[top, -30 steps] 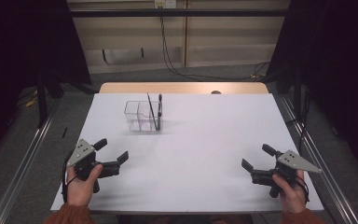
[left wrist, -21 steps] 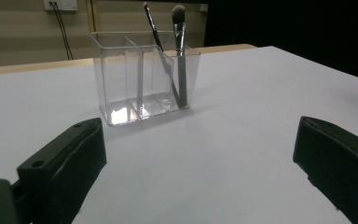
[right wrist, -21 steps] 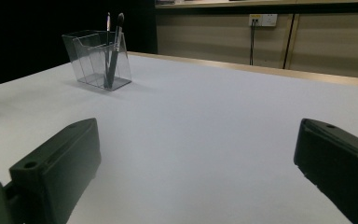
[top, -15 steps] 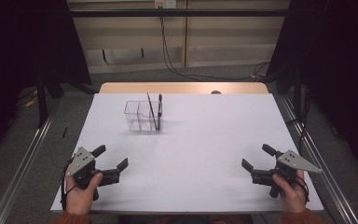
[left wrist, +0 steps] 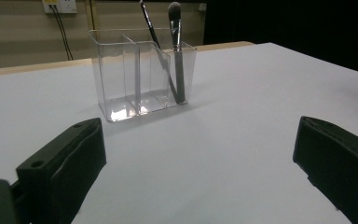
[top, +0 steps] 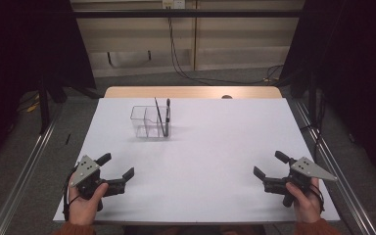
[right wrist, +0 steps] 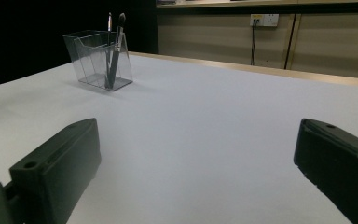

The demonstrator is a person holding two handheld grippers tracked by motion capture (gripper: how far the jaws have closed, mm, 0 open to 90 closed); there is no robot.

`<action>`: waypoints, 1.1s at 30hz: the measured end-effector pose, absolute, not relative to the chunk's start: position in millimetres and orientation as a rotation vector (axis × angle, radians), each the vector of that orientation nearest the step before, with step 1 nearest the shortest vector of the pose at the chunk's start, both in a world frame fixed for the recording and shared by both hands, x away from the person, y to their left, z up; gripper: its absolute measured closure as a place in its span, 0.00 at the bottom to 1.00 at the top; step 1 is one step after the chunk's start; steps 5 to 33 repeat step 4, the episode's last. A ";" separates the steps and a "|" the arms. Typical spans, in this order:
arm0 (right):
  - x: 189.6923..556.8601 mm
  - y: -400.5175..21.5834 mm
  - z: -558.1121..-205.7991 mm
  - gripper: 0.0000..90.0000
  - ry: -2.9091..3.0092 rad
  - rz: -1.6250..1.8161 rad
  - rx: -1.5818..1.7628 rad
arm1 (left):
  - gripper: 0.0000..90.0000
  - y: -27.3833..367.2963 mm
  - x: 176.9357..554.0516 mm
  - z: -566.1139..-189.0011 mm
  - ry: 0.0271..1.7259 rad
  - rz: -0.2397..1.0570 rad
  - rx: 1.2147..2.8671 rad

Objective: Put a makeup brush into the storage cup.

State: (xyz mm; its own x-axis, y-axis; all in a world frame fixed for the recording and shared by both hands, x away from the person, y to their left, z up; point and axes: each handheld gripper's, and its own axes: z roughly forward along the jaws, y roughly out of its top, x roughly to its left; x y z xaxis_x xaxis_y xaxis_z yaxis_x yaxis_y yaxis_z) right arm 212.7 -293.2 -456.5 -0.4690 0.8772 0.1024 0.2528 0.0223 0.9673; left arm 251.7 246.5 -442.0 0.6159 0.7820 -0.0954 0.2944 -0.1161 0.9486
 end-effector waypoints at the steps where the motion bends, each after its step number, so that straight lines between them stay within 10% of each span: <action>1: 212.5 -293.4 -456.3 0.00 1.755 1.477 1.155 | 0.03 246.7 251.7 -441.9 0.897 0.529 1.689; 33: 212.8 -294.2 -456.4 0.00 1.752 1.478 1.157 | 0.03 247.2 251.9 -441.9 0.897 0.532 1.687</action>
